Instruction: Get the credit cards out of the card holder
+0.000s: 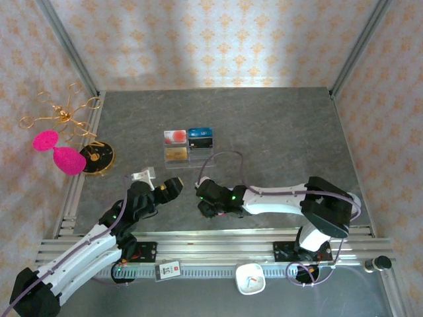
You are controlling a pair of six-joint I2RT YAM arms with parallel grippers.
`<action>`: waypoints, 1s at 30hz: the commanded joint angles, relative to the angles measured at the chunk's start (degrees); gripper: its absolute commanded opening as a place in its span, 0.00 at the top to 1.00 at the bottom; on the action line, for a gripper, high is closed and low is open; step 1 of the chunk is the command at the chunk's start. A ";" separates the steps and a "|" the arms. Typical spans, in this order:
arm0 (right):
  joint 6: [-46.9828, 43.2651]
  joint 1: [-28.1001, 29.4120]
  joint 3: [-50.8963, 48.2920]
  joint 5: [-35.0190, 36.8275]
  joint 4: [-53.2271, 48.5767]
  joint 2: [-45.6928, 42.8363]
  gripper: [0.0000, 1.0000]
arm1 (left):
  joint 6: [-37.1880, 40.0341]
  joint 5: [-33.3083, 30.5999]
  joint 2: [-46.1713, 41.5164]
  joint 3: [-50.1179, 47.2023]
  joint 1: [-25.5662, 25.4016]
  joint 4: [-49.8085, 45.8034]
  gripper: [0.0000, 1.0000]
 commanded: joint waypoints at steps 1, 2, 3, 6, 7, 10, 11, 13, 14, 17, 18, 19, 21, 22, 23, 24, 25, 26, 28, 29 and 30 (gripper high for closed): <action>2.57 0.53 0.79 6.09 -0.53 3.21 0.60 | -0.91 1.87 -0.22 -0.23 0.39 2.39 0.01; 2.68 0.58 1.13 6.74 -0.83 3.95 0.60 | -0.66 2.06 0.01 -0.09 0.35 2.53 0.01; 2.64 0.71 1.31 6.88 -0.94 4.71 0.62 | -0.38 2.34 0.31 0.04 0.39 2.35 0.01; 2.91 0.84 1.42 6.76 -1.21 6.30 0.71 | 0.45 3.12 1.18 0.40 0.44 2.35 0.02; 2.91 0.82 1.42 6.73 -1.31 6.65 0.78 | 0.74 3.66 1.46 0.49 0.39 2.56 0.03; 3.56 0.87 1.29 7.11 -0.72 5.85 0.97 | 1.33 5.61 2.23 0.27 0.39 3.79 0.05; 3.82 0.89 1.02 7.22 0.13 5.05 1.00 | 1.49 6.53 2.57 0.10 0.39 4.50 0.06; 4.62 0.87 0.33 6.77 2.79 2.55 1.00 | 1.52 8.26 3.63 -0.28 0.32 6.00 0.11; 4.88 0.89 -0.21 5.97 4.47 1.26 1.00 | 1.47 9.18 4.30 -0.48 0.23 6.89 0.13; 6.35 0.62 -1.52 3.73 9.57 -2.28 1.00 | 0.64 10.89 6.76 -1.35 -0.50 9.89 0.24; 6.74 0.63 -1.69 3.34 10.61 -3.04 1.00 | 0.19 11.22 7.69 -1.65 -0.93 11.20 0.29; 6.88 0.56 -2.02 2.59 11.80 -3.90 1.00 | -0.21 11.31 8.58 -2.00 -1.49 12.42 0.34; 6.76 0.43 -2.36 1.23 13.32 -4.53 1.00 | -0.88 11.08 10.47 -2.39 -2.92 14.44 0.44; 6.93 0.30 -2.36 1.38 13.35 -4.55 1.00 | -1.07 10.82 11.65 -2.50 -3.70 15.62 0.50; 7.10 0.25 -2.44 1.35 13.48 -4.70 1.00 | -1.17 10.65 12.81 -2.54 -4.50 16.67 0.55; 7.27 0.24 -2.63 1.39 13.67 -4.79 1.00 | -1.15 10.58 14.25 -2.52 -5.29 17.91 0.61; 7.46 0.23 -3.02 1.26 14.09 -5.04 1.00 | -1.21 10.46 15.85 -2.42 -5.97 18.92 0.66; 7.57 0.25 -3.33 1.03 14.58 -5.17 1.00 | -1.21 10.37 17.38 -2.18 -6.71 19.85 0.72; 8.14 0.21 -3.76 0.71 15.22 -5.34 1.00 | -1.09 10.40 20.99 -1.52 -7.93 21.92 0.81; 8.40 0.19 -3.97 0.31 15.61 -5.32 1.00 | -0.95 10.28 22.53 -1.01 -8.36 22.43 0.83; 8.76 0.23 -4.24 0.13 16.09 -5.26 1.00 | -0.78 10.30 24.21 -0.48 -8.76 22.95 0.84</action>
